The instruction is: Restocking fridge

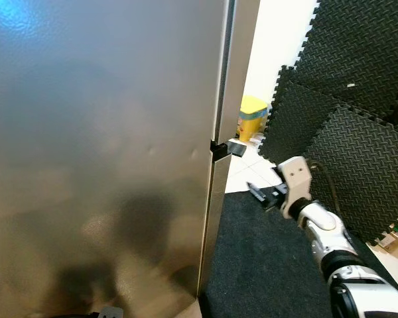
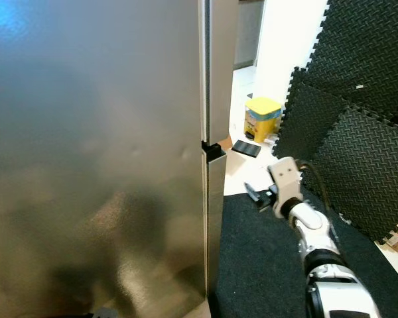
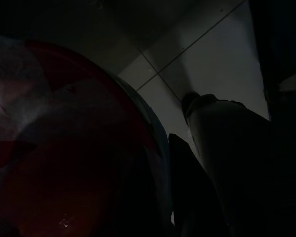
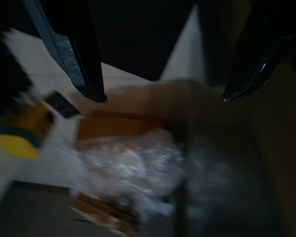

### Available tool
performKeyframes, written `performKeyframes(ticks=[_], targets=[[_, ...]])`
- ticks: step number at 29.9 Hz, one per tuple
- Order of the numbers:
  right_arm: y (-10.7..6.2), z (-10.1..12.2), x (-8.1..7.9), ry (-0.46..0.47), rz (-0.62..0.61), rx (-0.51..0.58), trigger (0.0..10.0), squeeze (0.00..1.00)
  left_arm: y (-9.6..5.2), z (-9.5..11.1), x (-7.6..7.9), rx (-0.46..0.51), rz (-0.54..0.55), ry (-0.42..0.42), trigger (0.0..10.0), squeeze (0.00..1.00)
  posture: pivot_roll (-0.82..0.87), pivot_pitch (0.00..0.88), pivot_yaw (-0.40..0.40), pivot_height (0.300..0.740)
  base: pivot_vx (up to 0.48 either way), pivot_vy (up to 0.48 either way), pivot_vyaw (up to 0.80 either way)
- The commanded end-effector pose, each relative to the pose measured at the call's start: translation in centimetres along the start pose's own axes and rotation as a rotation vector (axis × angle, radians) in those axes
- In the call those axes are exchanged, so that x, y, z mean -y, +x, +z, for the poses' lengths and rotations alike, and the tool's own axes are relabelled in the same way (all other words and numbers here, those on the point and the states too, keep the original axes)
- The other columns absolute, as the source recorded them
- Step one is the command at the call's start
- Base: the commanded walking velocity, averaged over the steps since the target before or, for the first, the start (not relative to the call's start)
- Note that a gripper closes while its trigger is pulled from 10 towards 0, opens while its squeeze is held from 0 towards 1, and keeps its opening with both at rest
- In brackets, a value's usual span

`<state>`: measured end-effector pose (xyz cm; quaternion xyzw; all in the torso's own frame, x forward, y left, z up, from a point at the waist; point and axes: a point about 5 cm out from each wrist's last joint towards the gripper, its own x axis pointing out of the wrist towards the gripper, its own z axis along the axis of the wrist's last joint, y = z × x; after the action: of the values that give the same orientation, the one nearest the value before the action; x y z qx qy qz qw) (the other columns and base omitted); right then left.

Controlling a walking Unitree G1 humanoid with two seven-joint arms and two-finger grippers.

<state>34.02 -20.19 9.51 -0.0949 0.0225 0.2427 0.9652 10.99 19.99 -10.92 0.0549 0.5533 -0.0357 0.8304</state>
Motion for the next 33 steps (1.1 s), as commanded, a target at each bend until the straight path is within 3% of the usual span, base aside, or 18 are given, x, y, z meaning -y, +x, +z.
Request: performKeyframes(ticks=[1,7,11,18,24,33], targets=[[0.2,0.2,-0.5,0.012,0.052,0.011,10.0,0.00,-0.3,-1.3,-0.5,-0.047,0.014,0.013,10.0,0.00,-0.02,0.000,0.017,0.740,0.000,0.000,0.00],[0.7,0.5,-1.1,0.007,0.102,0.015,10.0,0.00,-0.3,-1.4,-0.6,-0.049,0.014,0.014,10.0,0.00,-0.01,0.000,0.017,0.740,0.000,0.000,0.00],[1.3,1.0,-0.7,-0.045,0.023,-0.003,10.0,0.00,-0.3,-1.4,-0.5,-0.048,0.013,0.015,10.0,0.00,-0.01,0.000,0.017,0.740,0.000,0.000,0.00],[2.6,3.2,-0.9,-0.024,0.022,0.089,10.0,0.00,-0.3,-1.3,-0.5,-0.045,0.010,0.016,10.0,0.00,-0.01,0.000,0.018,0.740,0.000,0.000,0.00],[4.4,5.0,-2.9,-0.021,0.145,0.130,10.0,0.00,-0.2,-1.3,-0.5,-0.044,0.009,0.018,10.0,0.00,-0.01,0.000,0.014,0.740,0.000,0.000,0.00],[5.7,5.1,-5.3,0.004,0.259,0.103,10.0,0.00,-0.2,-1.3,-0.4,-0.046,0.008,0.020,10.0,0.00,0.00,0.000,0.011,0.740,0.000,0.000,0.00]])
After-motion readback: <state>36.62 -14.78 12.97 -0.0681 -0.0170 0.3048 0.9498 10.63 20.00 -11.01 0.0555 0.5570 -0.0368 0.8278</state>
